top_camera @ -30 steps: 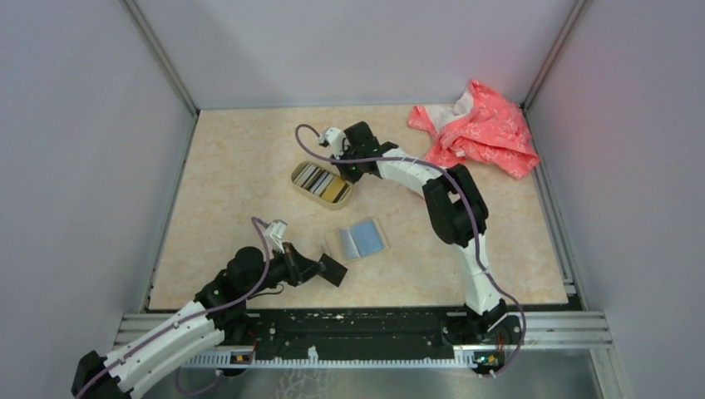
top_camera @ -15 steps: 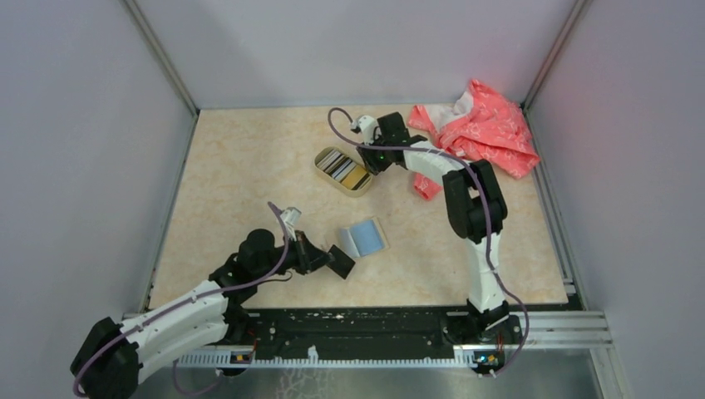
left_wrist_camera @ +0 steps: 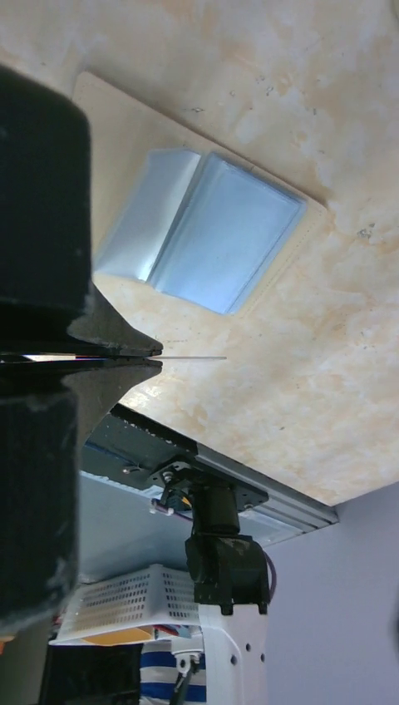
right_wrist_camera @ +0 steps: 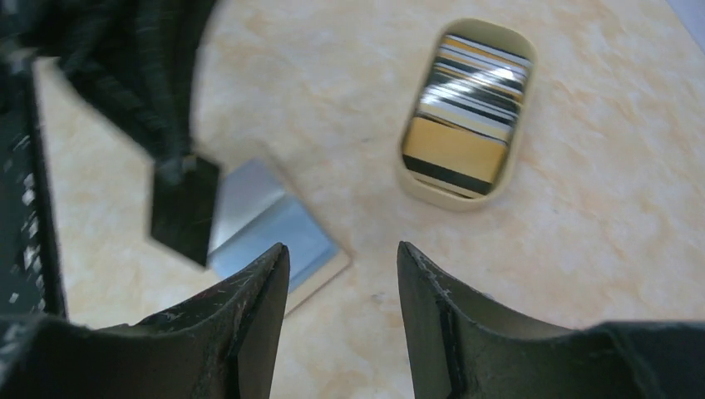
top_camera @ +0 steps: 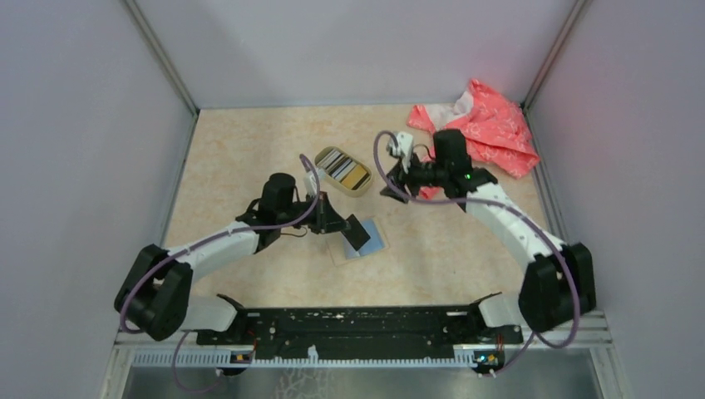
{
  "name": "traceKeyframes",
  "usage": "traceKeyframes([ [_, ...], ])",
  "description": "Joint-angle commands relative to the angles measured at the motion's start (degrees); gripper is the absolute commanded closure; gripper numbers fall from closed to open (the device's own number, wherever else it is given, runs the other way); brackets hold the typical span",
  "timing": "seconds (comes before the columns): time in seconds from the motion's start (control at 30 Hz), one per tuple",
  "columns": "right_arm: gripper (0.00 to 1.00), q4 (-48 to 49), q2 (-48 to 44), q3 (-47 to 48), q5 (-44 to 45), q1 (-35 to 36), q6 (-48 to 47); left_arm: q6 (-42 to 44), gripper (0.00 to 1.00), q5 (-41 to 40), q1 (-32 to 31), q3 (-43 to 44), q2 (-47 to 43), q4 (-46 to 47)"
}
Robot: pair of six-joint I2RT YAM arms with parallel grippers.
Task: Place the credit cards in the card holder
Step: Insert the credit card into the card holder.
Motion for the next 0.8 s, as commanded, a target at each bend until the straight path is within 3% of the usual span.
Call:
traceKeyframes([
  [0.0,0.48,1.87,-10.45,-13.88,-20.31,0.45,-13.74,7.46,1.0,5.91,1.14,5.79,8.18,-5.94],
  [0.07,0.39,0.45,-14.04,-19.88,-23.0,0.72,-27.83,7.61,1.0,8.02,2.19,6.56,11.95,-4.63],
  [0.17,0.27,5.46,-16.03,-27.19,-20.57,1.81,-32.9,7.88,1.0,11.6,3.83,7.49,17.22,-3.38],
  [0.23,0.31,3.67,-14.39,-27.21,-17.4,3.33,-36.33,8.24,1.0,13.3,4.35,7.9,19.18,-3.17],
  [0.47,0.47,3.12,-5.76,-23.45,-4.1,9.65,-33.47,8.98,1.0,14.93,6.29,5.11,19.07,-2.59],
  [0.77,0.49,7.34,0.17,-23.33,8.14,13.74,-30.7,4.33,1.0,16.22,7.79,-0.04,19.27,5.19],
])
